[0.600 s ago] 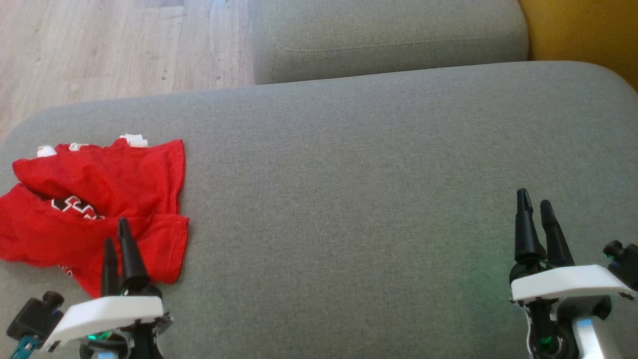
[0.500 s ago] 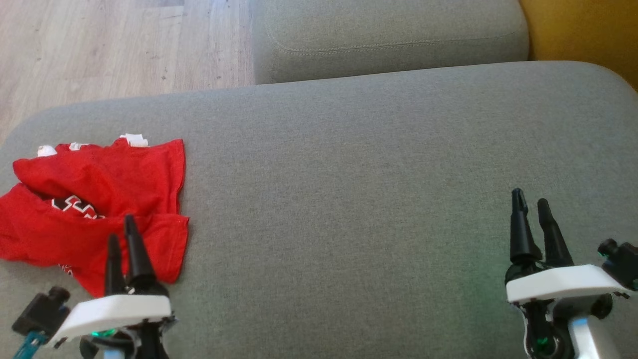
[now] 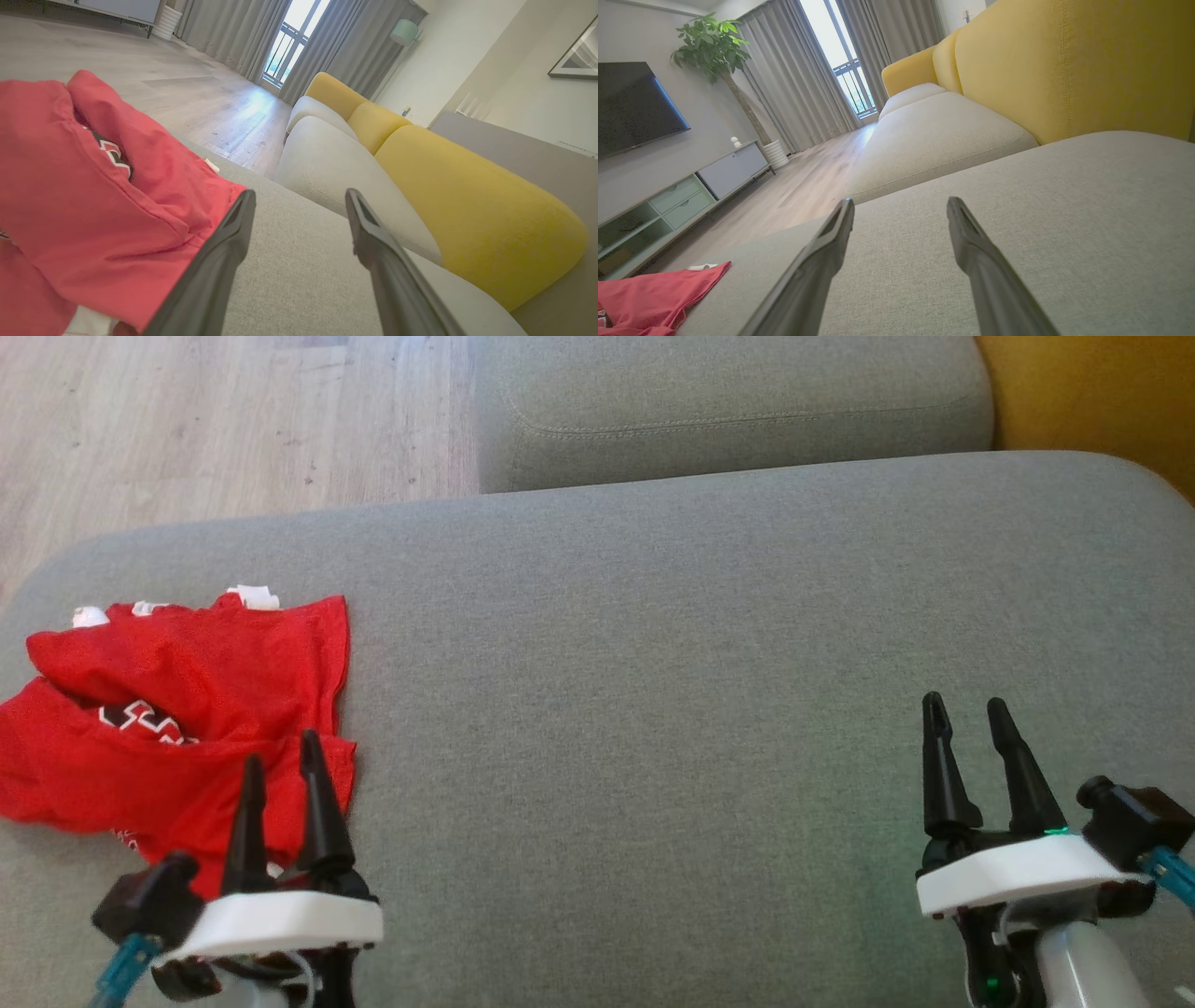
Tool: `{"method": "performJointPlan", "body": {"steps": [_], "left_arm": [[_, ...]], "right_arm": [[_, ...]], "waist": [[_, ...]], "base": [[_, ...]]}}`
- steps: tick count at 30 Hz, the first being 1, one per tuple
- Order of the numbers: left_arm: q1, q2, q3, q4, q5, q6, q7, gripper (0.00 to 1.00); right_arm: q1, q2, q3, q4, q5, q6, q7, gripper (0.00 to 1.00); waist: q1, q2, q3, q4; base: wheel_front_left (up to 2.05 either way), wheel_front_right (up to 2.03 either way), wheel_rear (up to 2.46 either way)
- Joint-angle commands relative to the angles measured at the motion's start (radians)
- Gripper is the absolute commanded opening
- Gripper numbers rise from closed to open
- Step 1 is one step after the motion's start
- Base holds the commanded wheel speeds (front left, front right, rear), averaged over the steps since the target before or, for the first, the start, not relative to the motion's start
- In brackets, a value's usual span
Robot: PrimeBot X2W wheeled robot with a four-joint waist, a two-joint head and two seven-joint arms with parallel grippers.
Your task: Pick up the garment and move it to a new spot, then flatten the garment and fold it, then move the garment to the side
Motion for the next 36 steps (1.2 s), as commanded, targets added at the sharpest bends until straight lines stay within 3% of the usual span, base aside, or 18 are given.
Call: {"method": "performJointPlan", "body": {"steps": [1,17,27,32,36], "left_arm": [[-0.022,0.01,0.006,-0.035,0.051,0.007,-0.017,1.0],[-0.031,0.052,-0.084,-0.013,0.294,0.064,-0.061,1.0],[-0.042,0.095,-0.171,0.013,0.445,0.131,-0.091,1.0],[-0.047,0.091,-0.185,-0.005,0.457,0.15,-0.106,1.0],[-0.038,0.07,-0.155,-0.025,0.424,0.127,-0.118,1.0]], "right_arm": [[-0.042,-0.007,0.021,-0.045,-0.051,0.005,-0.018,1.0],[-0.043,-0.008,0.032,-0.042,-0.296,0.006,-0.062,1.0],[-0.047,-0.008,0.056,-0.055,-0.456,0.007,-0.091,1.0],[-0.048,-0.009,0.067,-0.067,-0.5,0.007,-0.106,1.0],[-0.041,-0.009,0.071,-0.068,-0.46,0.007,-0.118,1.0]], "waist": [[-0.0001,0.0,0.0,0.0],[-0.0001,0.0,0.002,-0.006],[-0.0001,0.0,0.002,-0.011],[-0.0001,0.0,0.004,-0.011],[-0.0001,0.0,0.005,-0.01]], "base": [[0.0,0.0,0.0],[0.0,0.0,0.0],[0.0,0.0,0.0],[0.0,0.0,0.0],[0.0,0.0,0.0]]}}
